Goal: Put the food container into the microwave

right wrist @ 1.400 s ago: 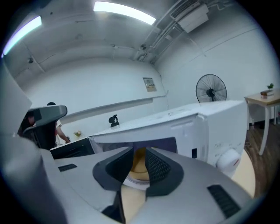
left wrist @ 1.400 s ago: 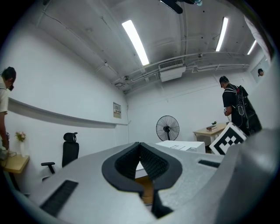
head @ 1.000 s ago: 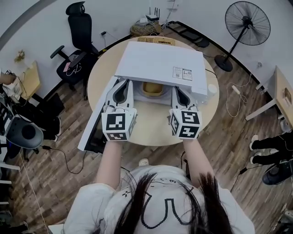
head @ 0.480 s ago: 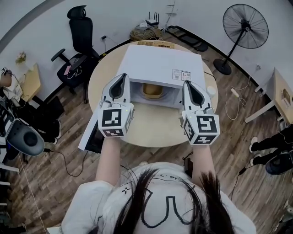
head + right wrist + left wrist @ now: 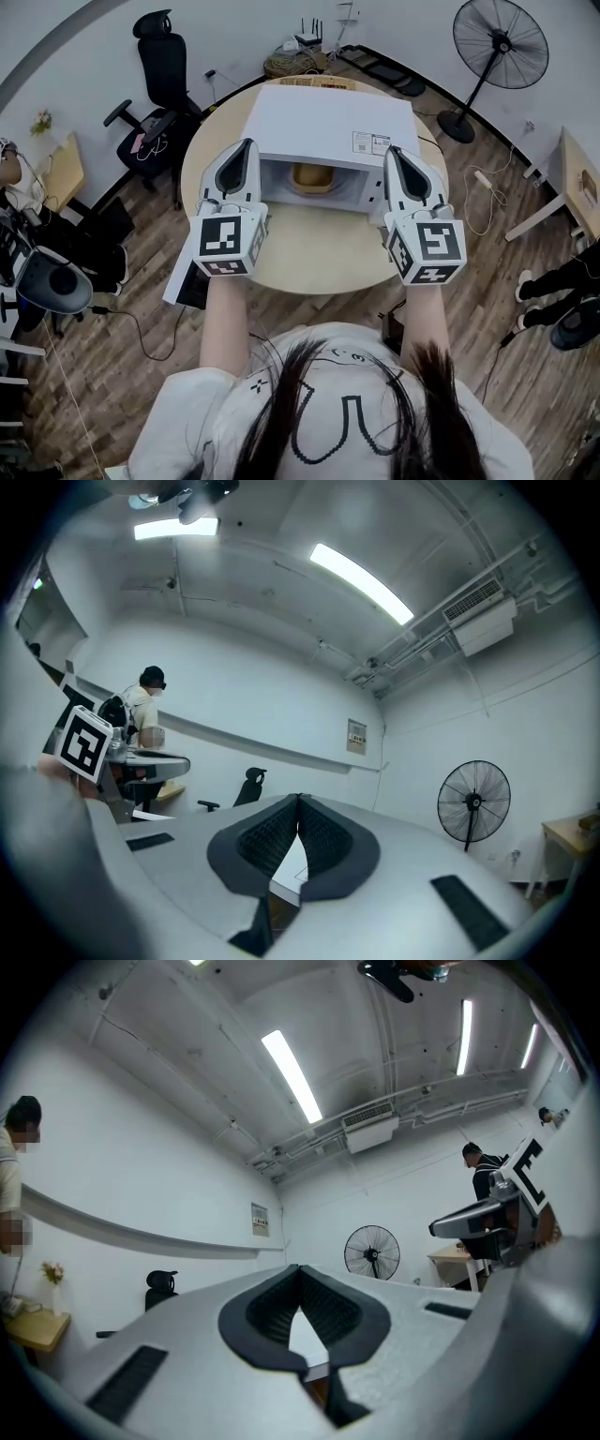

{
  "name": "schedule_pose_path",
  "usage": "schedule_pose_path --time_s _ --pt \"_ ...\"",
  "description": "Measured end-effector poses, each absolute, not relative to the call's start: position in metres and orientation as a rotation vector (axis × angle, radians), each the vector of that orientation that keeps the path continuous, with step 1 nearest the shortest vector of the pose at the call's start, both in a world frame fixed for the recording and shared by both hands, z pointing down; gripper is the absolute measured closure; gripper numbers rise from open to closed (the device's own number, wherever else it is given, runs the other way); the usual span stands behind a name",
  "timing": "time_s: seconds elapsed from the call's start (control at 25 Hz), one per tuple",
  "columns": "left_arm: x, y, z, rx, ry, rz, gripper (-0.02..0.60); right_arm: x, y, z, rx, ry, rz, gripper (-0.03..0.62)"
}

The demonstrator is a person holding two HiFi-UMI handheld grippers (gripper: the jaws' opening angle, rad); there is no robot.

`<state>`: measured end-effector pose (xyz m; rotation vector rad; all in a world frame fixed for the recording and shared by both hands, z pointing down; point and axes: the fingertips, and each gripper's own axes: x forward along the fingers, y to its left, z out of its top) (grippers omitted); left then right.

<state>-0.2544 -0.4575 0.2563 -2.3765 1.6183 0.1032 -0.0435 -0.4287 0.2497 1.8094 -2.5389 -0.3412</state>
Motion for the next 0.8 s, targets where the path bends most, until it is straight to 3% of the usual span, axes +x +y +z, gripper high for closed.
schedule_pose_path --time_s 0.8 --pt "-0.247 -0.460 0.247 -2.345 1.574 0.057 0.574 -0.042 -0.431 0.241 1.790 -2.561 -0.412 0.566"
